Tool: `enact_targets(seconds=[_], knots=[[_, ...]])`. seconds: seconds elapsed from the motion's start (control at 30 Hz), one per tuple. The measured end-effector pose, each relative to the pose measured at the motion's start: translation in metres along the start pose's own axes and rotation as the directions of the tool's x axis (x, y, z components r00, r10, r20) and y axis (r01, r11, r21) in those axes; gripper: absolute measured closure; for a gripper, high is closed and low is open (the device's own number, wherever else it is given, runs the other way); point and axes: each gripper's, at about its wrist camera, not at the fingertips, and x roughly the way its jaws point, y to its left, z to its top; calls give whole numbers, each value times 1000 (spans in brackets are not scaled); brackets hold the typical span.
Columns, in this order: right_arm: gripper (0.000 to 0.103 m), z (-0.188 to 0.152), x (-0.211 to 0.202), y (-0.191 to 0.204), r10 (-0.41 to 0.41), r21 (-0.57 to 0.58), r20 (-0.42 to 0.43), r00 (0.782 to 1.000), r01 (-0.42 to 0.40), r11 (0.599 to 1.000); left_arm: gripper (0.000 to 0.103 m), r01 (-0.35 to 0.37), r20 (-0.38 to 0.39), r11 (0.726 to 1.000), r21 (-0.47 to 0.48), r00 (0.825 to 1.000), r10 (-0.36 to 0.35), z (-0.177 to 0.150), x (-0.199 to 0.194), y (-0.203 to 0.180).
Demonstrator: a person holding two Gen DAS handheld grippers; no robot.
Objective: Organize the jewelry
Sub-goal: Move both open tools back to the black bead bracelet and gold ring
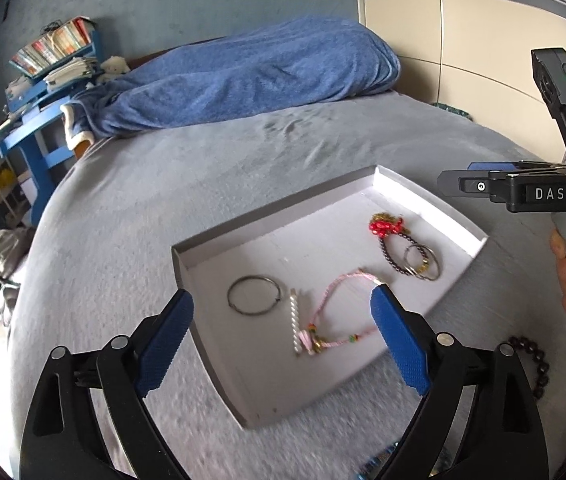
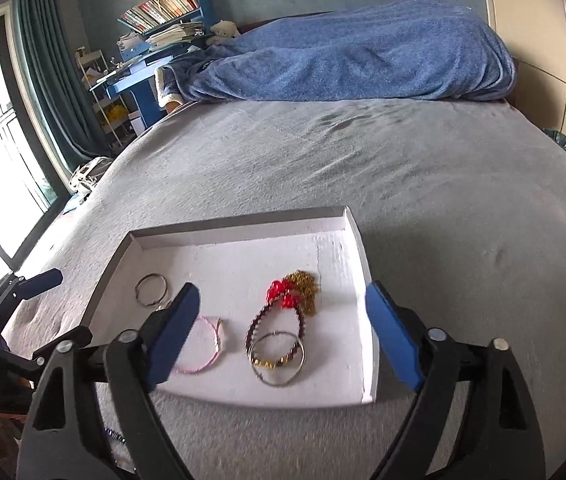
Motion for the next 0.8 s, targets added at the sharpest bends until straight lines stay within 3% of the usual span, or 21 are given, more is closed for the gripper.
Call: enact_targets(seconds=[0.37,0.8], knots=[[10,-32,-42,11,7,-14,25,1000,-7,1000,13,30,-5,999,-20,1000,-30,-30,-31,-15],[10,-74,-63,0,-29,-12,-11,1000,29,1000,13,46,-29,999,-4,999,-46,-59,-50,-28]])
